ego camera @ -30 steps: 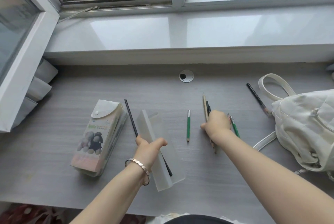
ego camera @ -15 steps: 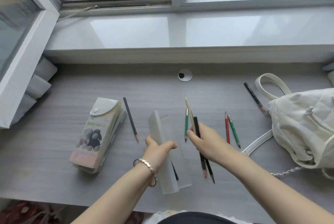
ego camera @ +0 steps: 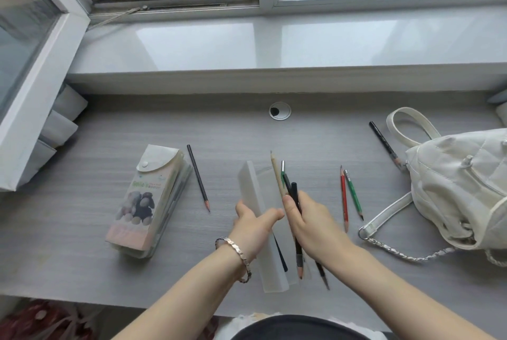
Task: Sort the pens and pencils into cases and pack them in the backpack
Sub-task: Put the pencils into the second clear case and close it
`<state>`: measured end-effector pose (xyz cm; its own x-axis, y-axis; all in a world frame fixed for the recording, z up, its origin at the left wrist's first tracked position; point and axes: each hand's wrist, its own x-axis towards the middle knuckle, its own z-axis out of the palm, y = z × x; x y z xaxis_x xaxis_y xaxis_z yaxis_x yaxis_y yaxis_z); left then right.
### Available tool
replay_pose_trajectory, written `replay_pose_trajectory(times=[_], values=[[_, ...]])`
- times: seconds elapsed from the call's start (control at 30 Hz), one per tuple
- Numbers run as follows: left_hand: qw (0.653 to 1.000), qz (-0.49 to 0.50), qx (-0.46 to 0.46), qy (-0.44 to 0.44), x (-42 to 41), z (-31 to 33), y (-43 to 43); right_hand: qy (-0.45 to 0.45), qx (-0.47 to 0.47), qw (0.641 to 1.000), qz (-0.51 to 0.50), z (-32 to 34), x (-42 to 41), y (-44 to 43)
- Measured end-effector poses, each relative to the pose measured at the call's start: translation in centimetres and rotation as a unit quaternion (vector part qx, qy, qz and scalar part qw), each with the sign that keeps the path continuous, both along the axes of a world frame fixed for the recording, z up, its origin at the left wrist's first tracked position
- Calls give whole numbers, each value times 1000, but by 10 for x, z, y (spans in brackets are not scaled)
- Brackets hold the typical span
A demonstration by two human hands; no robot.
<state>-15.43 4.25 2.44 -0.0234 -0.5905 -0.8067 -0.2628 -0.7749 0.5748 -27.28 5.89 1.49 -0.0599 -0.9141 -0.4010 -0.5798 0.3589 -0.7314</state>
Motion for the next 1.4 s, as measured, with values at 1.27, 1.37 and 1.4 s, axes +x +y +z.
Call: replay_pose_trajectory(times=[1.27,1.37,1.4], values=[[995,38,-86,-44,27,7,-8,150,-144,976,69,-42,-10,-45],[994,43,-83,-57,30,3,-11,207,26,976,70,-56,5,-64],[994,44,-82,-58,29,5,-11,218,37,973,61,-60,9,-68]])
